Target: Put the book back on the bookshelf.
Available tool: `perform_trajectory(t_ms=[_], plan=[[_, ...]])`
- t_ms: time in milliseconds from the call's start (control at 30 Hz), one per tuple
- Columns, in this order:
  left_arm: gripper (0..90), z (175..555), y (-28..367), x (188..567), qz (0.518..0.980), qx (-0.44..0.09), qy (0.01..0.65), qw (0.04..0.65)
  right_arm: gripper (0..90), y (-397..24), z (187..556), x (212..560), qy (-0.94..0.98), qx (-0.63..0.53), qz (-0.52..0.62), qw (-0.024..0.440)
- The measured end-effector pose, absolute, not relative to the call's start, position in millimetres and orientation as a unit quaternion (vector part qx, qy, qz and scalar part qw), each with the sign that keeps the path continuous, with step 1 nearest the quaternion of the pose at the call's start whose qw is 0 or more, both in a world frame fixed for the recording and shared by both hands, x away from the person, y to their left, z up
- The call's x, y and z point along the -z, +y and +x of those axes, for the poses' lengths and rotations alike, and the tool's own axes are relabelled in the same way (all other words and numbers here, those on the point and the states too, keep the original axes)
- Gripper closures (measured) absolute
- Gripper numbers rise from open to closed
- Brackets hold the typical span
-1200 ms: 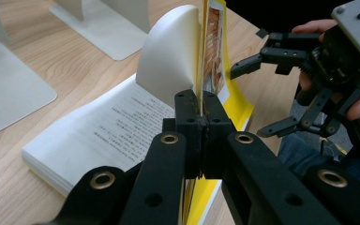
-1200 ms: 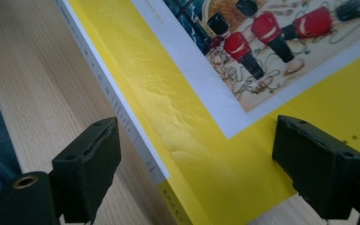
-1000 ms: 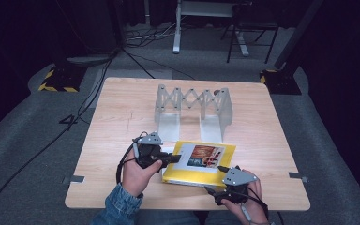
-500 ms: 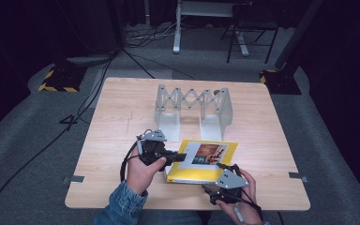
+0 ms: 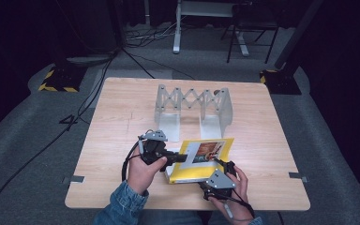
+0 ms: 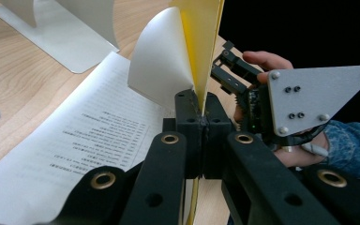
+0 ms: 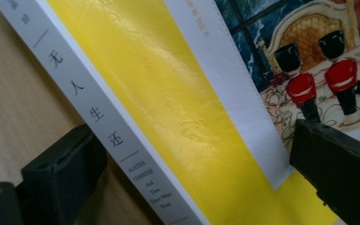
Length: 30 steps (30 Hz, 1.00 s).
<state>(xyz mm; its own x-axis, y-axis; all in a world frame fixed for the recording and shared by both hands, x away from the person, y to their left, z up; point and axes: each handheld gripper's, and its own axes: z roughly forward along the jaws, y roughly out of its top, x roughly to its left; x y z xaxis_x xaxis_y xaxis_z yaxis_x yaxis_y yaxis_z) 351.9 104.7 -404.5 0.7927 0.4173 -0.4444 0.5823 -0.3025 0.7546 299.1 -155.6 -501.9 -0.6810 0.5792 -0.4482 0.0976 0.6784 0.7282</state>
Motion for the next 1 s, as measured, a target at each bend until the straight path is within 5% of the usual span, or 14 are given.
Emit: perform_trajectory(t_ms=[533, 733, 1000], plan=[[88.5, 348.3, 103.4, 408.0, 0.801, 0.108, 0.308, 0.502, 4.0, -145.0, 306.5, 513.8, 0.817, -0.33, 0.208, 0.424], [87.9, 348.2, 102.5, 410.1, 0.804, 0.097, 0.313, 0.496, 40.4, -144.8, 302.9, 511.4, 0.839, -0.303, 0.174, 0.418], [70.0, 351.3, 117.6, 408.4, 0.787, 0.039, 0.355, 0.503, 64.6, -139.8, 293.6, 505.4, 0.85, -0.253, 0.097, 0.452]])
